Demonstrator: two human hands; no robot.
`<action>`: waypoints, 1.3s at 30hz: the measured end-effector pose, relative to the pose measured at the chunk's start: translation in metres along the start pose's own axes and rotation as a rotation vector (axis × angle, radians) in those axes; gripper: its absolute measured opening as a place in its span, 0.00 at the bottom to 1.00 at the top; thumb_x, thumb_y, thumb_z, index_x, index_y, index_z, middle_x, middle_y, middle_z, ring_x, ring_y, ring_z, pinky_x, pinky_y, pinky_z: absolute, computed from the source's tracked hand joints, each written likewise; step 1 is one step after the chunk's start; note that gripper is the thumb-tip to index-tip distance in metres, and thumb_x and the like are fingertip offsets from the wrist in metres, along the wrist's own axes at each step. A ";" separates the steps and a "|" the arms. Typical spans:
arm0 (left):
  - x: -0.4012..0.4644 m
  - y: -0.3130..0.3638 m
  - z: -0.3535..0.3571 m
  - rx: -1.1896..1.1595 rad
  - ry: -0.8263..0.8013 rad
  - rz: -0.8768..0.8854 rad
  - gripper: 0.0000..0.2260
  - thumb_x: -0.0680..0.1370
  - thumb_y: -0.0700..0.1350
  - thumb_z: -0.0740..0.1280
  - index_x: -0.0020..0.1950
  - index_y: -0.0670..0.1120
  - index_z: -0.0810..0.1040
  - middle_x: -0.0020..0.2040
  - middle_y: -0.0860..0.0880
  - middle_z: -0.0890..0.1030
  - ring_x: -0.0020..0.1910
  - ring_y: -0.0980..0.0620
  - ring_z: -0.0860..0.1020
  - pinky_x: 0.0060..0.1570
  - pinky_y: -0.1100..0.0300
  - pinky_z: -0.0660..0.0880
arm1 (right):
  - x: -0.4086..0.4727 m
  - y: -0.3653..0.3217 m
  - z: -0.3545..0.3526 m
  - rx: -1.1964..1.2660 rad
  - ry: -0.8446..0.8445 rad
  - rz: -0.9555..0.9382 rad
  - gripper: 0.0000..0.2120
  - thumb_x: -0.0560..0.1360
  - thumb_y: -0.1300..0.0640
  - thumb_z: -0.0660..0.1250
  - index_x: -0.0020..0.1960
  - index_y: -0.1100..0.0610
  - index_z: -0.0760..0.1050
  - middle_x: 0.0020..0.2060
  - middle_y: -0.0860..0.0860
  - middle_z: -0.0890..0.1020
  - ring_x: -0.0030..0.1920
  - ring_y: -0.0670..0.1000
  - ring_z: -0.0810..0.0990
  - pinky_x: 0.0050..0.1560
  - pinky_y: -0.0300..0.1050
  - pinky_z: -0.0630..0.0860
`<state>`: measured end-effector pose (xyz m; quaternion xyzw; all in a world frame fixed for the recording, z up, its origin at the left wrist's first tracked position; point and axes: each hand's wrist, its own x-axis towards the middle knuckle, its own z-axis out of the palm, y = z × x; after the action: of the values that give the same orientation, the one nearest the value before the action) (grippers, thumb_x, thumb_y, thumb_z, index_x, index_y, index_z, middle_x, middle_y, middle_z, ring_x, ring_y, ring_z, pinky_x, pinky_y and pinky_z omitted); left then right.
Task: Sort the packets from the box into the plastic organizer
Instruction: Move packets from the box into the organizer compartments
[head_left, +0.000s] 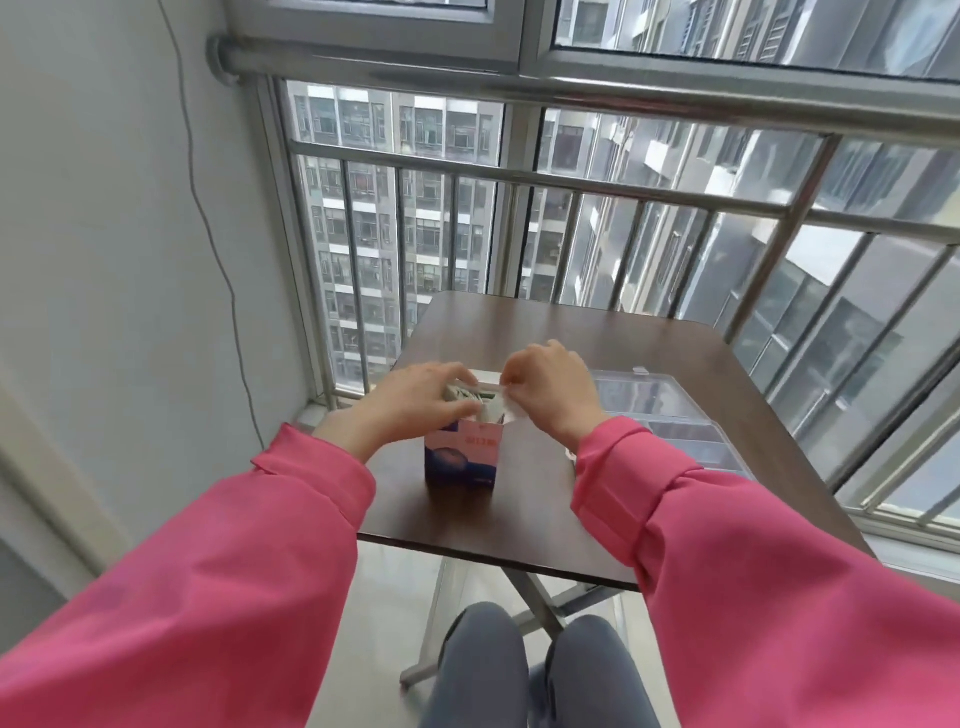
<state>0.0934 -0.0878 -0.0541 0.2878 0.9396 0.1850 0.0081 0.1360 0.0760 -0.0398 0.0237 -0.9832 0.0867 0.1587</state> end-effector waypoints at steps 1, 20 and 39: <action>0.002 0.000 -0.002 0.006 0.003 -0.001 0.14 0.78 0.55 0.62 0.61 0.53 0.76 0.60 0.49 0.78 0.59 0.50 0.75 0.59 0.53 0.71 | 0.002 -0.001 0.000 -0.047 -0.001 -0.033 0.11 0.76 0.60 0.61 0.52 0.53 0.81 0.51 0.50 0.82 0.54 0.55 0.74 0.52 0.46 0.67; 0.007 -0.008 0.002 -0.106 0.070 -0.024 0.05 0.73 0.40 0.70 0.47 0.45 0.83 0.48 0.47 0.83 0.50 0.50 0.80 0.53 0.58 0.75 | 0.013 -0.025 0.017 -0.242 -0.190 -0.042 0.09 0.78 0.61 0.60 0.56 0.60 0.76 0.54 0.58 0.75 0.58 0.59 0.70 0.52 0.50 0.69; 0.009 -0.009 0.008 -0.069 0.094 -0.025 0.05 0.73 0.39 0.71 0.49 0.43 0.82 0.52 0.44 0.80 0.52 0.46 0.78 0.53 0.56 0.72 | 0.010 -0.019 0.011 0.124 -0.223 0.030 0.09 0.73 0.62 0.64 0.52 0.59 0.78 0.49 0.57 0.80 0.51 0.58 0.78 0.46 0.50 0.74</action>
<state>0.0822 -0.0873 -0.0645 0.2668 0.9355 0.2306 -0.0238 0.1243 0.0553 -0.0432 0.0281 -0.9878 0.1467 0.0451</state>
